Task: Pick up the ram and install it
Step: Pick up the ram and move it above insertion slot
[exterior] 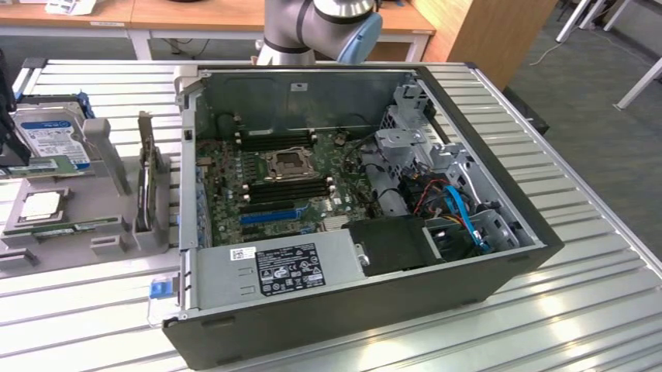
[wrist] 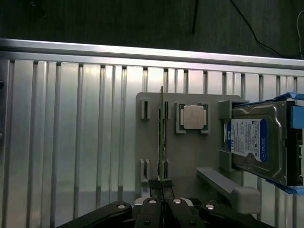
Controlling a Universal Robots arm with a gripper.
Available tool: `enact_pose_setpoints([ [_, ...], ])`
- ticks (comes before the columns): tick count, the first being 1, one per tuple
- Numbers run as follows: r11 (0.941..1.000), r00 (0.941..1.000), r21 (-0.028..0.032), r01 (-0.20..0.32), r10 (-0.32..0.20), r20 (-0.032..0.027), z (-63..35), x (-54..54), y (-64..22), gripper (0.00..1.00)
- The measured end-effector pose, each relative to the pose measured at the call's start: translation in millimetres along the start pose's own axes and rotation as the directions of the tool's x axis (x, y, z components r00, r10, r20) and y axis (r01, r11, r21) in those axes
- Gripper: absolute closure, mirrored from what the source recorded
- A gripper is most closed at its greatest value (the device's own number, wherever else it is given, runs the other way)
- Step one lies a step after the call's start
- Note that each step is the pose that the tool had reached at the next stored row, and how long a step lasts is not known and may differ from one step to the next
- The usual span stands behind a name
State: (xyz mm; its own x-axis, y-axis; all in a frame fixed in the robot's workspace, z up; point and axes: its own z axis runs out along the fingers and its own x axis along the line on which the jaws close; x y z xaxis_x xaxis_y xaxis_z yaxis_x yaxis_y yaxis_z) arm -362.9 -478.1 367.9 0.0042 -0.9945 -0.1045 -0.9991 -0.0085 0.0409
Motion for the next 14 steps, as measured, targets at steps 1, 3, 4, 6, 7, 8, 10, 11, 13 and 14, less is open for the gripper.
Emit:
enact_pose_setpoints([
  [1, 1.0, 1.0, 0.0, 0.0, 0.0, 0.0, -1.2, -0.1, 0.0, 0.89],
  [3, 1.0, 1.0, 0.0, 0.0, 0.0, 0.0, -3.7, -0.4, 0.2, 0.89],
  [4, 1.0, 1.0, 0.0, 0.0, 0.0, 0.0001, -4.9, -0.5, 0.2, 0.89],
  [6, 1.0, 1.0, 0.0001, 0.0, 0.0, 0.0001, -7.0, -0.7, 0.3, 0.89],
  [7, 1.0, 1.0, 0.0001, 0.0, 0.0, 0.0001, -7.9, -0.8, 0.3, 0.89],
  [8, 1.0, 1.0, 0.0, 0.0, 0.0, 0.0, -9.0, -0.9, 0.4, 0.89],
  [10, 1.0, 1.0, 0.0, 0.0, 0.0, 0.0, -11.1, -1.2, 0.5, 0.89],
  [11, 1.0, 1.0, 0.0, 0.0, 0.0, 0.0, -12.4, -1.3, 0.5, 0.89],
  [13, 1.0, 1.0, 0.0, 0.0, 0.0, 0.0, -14.9, -1.6, 0.6, 0.89],
  [14, 1.0, 1.0, 0.0, 0.0, 0.0, 0.0, -16.3, -1.7, 0.7, 0.89],
])
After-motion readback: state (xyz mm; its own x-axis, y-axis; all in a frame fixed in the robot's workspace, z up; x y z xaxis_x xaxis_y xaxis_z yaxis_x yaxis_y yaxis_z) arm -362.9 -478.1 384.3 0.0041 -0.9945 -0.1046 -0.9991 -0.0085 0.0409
